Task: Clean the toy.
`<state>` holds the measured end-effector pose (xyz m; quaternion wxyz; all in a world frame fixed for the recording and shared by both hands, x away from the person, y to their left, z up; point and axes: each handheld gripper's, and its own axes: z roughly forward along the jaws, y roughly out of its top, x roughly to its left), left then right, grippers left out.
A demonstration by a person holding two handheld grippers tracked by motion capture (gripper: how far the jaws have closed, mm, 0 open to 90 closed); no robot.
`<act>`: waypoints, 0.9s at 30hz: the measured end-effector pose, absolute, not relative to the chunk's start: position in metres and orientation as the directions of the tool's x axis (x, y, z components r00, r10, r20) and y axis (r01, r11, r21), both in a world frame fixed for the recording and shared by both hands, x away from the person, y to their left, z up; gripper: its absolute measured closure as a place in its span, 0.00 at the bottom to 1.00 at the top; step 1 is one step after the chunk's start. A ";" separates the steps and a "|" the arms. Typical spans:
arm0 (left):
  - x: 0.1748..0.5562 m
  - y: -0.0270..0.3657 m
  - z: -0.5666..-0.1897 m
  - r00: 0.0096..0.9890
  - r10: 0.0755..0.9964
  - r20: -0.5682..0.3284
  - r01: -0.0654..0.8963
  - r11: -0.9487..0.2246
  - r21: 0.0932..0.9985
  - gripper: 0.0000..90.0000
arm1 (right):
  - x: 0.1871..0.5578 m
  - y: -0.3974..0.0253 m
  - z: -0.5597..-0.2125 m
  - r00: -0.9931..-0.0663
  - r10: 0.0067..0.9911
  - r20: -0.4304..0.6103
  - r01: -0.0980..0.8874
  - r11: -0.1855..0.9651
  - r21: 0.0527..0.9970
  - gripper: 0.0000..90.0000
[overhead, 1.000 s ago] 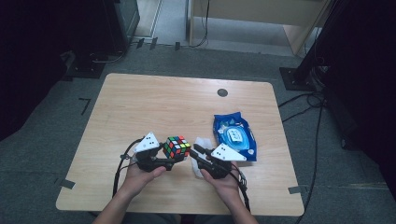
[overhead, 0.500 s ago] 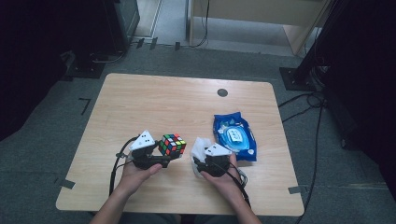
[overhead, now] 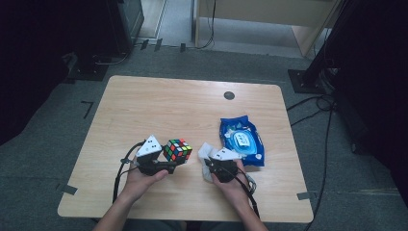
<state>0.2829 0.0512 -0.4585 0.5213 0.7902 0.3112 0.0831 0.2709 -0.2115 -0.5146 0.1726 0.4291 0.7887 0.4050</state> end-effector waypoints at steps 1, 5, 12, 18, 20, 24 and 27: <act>0.283 0.051 -0.460 0.793 0.578 -0.190 0.405 -0.268 0.874 0.38 | 0.269 -0.212 -0.509 -0.580 0.810 0.092 0.523 0.283 0.804 0.95; 0.282 0.044 -0.464 0.797 0.580 -0.167 0.397 -0.297 0.868 0.38 | 0.258 -0.210 -0.473 -0.608 0.782 0.135 0.428 0.180 0.886 0.96; 0.275 0.031 -0.469 0.821 0.553 -0.142 0.378 -0.340 0.861 0.38 | 0.238 -0.203 -0.429 -0.689 0.702 0.179 0.326 0.080 0.942 0.96; 0.268 0.020 -0.469 0.847 0.518 -0.121 0.347 -0.365 0.864 0.38 | 0.237 -0.195 -0.431 -0.710 0.680 0.184 0.332 0.092 0.939 0.95; 0.268 0.020 -0.468 0.851 0.511 -0.118 0.339 -0.364 0.867 0.38 | 0.239 -0.196 -0.434 -0.706 0.679 0.205 0.353 0.087 0.931 0.95; 0.268 0.021 -0.469 0.850 0.513 -0.119 0.342 -0.366 0.866 0.38 | 0.245 -0.198 -0.441 -0.697 0.678 0.234 0.382 0.075 0.921 0.94; 0.268 0.020 -0.470 0.854 0.508 -0.114 0.339 -0.377 0.862 0.38 | 0.248 -0.199 -0.446 -0.689 0.683 0.241 0.395 0.075 0.915 0.94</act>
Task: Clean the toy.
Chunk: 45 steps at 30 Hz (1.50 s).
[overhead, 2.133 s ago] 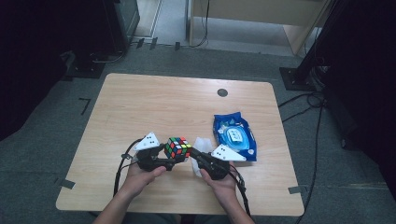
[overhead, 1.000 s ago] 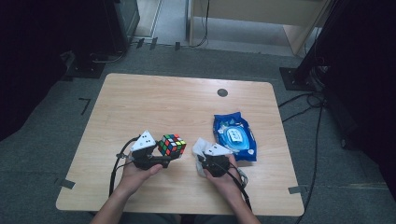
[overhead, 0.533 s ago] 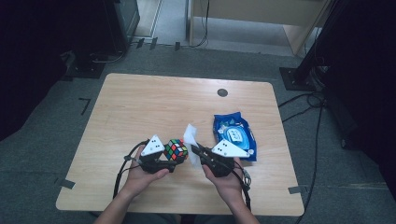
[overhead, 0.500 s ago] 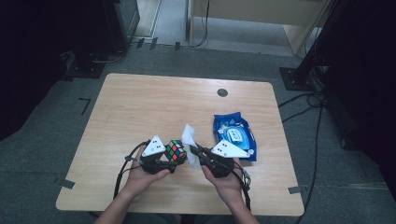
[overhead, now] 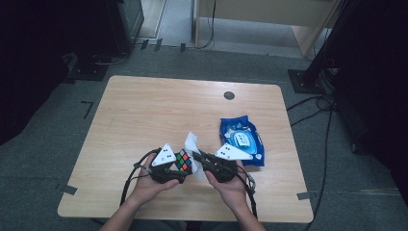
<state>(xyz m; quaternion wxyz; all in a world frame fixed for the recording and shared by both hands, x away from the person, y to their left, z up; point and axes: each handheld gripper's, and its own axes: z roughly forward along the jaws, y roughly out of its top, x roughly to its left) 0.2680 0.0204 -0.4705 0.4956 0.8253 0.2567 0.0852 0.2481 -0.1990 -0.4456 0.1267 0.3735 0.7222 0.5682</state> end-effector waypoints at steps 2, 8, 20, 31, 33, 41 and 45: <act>0.268 0.020 -0.471 0.855 0.506 -0.113 0.338 -0.378 0.862 0.38 | 0.250 -0.201 -0.449 -0.682 0.690 0.244 0.403 0.077 0.912 0.94; 0.270 0.021 -0.476 0.846 0.520 -0.121 0.357 -0.381 0.853 0.38 | 0.257 -0.207 -0.461 -0.640 0.720 0.267 0.446 0.065 0.893 0.95; 0.270 0.017 -0.483 0.822 0.543 -0.171 0.405 -0.347 0.846 0.38 | 0.253 -0.205 -0.457 -0.619 0.746 0.246 0.436 0.066 0.898 0.97; 0.267 0.005 -0.484 0.825 0.551 -0.125 0.382 -0.382 0.842 0.38 | 0.257 -0.201 -0.455 -0.613 0.751 0.244 0.468 0.097 0.878 0.97; 0.267 0.005 -0.484 0.823 0.553 -0.126 0.384 -0.380 0.841 0.38 | 0.257 -0.201 -0.456 -0.607 0.758 0.241 0.464 0.091 0.881 0.97; 0.263 0.009 -0.476 0.826 0.556 -0.093 0.355 -0.386 0.852 0.38 | 0.240 -0.189 -0.433 -0.689 0.698 0.198 0.361 0.093 0.928 0.97; 0.262 0.012 -0.468 0.827 0.553 -0.103 0.358 -0.376 0.855 0.38 | 0.241 -0.192 -0.441 -0.676 0.699 0.232 0.390 0.073 0.918 0.97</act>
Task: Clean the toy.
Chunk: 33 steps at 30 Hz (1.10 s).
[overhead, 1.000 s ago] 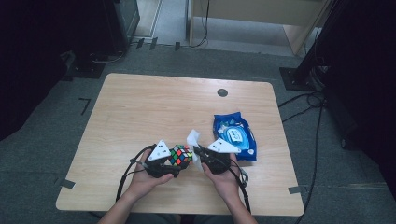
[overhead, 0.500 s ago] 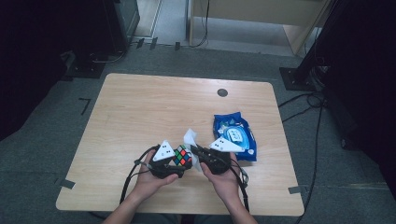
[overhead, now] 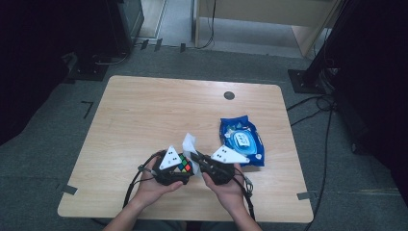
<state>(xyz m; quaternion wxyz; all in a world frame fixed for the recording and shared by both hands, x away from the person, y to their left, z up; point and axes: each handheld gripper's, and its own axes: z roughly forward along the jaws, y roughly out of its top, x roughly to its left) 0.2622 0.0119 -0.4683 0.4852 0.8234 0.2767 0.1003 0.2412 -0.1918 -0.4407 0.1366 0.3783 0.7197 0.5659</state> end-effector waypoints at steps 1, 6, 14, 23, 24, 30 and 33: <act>0.264 0.015 -0.462 0.834 0.536 -0.134 0.352 -0.328 0.877 0.38 | 0.241 -0.197 -0.437 -0.651 0.708 0.275 0.429 0.044 0.902 0.97; 0.268 0.006 -0.462 0.841 0.534 -0.088 0.320 -0.360 0.876 0.38 | 0.252 -0.216 -0.446 -0.598 0.750 0.282 0.455 0.028 0.890 0.97; 0.268 0.013 -0.465 0.831 0.546 -0.111 0.337 -0.334 0.880 0.38 | 0.256 -0.221 -0.460 -0.556 0.796 0.237 0.489 0.083 0.868 0.97; 0.267 0.013 -0.467 0.831 0.551 -0.082 0.324 -0.359 0.875 0.38 | 0.238 -0.220 -0.417 -0.643 0.719 0.264 0.356 -0.025 0.934 0.97; 0.266 0.012 -0.467 0.834 0.546 -0.083 0.322 -0.357 0.877 0.38 | 0.236 -0.219 -0.414 -0.655 0.705 0.271 0.351 -0.034 0.936 0.97; 0.259 0.006 -0.465 0.854 0.517 -0.057 0.282 -0.369 0.886 0.38 | 0.235 -0.210 -0.418 -0.686 0.663 0.300 0.368 -0.039 0.929 0.96; 0.257 0.007 -0.461 0.860 0.506 -0.066 0.272 -0.344 0.899 0.38 | 0.239 -0.208 -0.427 -0.682 0.665 0.305 0.392 -0.021 0.920 0.96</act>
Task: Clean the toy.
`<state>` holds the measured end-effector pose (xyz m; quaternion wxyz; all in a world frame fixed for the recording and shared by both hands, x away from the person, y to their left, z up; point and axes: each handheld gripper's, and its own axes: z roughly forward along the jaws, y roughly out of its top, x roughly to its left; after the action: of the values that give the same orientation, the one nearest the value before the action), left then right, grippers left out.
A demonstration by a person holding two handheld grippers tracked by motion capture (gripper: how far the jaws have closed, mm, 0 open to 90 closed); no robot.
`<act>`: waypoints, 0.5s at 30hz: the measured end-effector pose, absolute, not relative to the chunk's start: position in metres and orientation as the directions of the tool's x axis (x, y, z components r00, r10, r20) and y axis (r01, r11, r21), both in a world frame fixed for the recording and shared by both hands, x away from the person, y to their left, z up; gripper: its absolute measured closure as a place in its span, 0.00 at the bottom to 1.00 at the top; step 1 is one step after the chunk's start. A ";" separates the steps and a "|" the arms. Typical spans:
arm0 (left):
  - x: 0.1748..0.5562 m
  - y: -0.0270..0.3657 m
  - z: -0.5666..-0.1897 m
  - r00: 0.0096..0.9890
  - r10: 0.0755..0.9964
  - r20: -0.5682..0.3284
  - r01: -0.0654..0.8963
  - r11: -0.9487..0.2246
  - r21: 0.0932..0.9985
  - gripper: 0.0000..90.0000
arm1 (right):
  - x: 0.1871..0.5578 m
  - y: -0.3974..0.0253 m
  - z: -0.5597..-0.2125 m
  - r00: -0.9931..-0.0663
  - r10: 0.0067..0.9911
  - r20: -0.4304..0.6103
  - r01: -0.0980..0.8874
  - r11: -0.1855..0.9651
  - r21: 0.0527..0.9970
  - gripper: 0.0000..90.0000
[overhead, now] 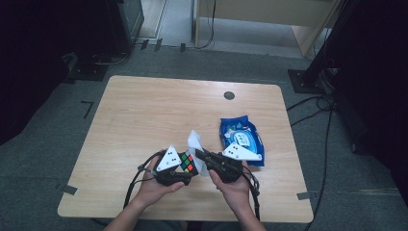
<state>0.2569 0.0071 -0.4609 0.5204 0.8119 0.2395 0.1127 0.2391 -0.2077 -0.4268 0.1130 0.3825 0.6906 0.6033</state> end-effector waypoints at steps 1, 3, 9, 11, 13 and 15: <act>0.256 0.008 -0.460 0.859 0.508 -0.064 0.271 -0.344 0.899 0.38 | 0.241 -0.207 -0.431 -0.678 0.668 0.306 0.404 -0.010 0.915 0.96; 0.256 0.009 -0.459 0.857 0.512 -0.054 0.261 -0.343 0.902 0.38 | 0.242 -0.208 -0.435 -0.663 0.693 0.284 0.394 0.001 0.919 0.96; 0.262 0.019 -0.455 0.843 0.530 -0.090 0.286 -0.300 0.910 0.38 | 0.257 -0.222 -0.458 -0.566 0.795 0.219 0.452 0.078 0.888 0.97; 0.267 0.025 -0.454 0.828 0.549 -0.115 0.310 -0.276 0.910 0.38 | 0.263 -0.231 -0.469 -0.531 0.811 0.245 0.487 0.056 0.872 0.96; 0.273 0.033 -0.455 0.807 0.572 -0.147 0.342 -0.251 0.905 0.38 | 0.265 -0.235 -0.473 -0.509 0.821 0.258 0.498 0.037 0.867 0.91; 0.279 0.040 -0.457 0.786 0.594 -0.173 0.371 -0.229 0.900 0.38 | 0.265 -0.237 -0.474 -0.497 0.821 0.282 0.495 0.001 0.869 0.73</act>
<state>0.2789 0.0401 -0.4568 0.5378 0.7770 0.3105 0.1034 0.2652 -0.2374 -0.4741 0.1563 0.4766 0.6901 0.5217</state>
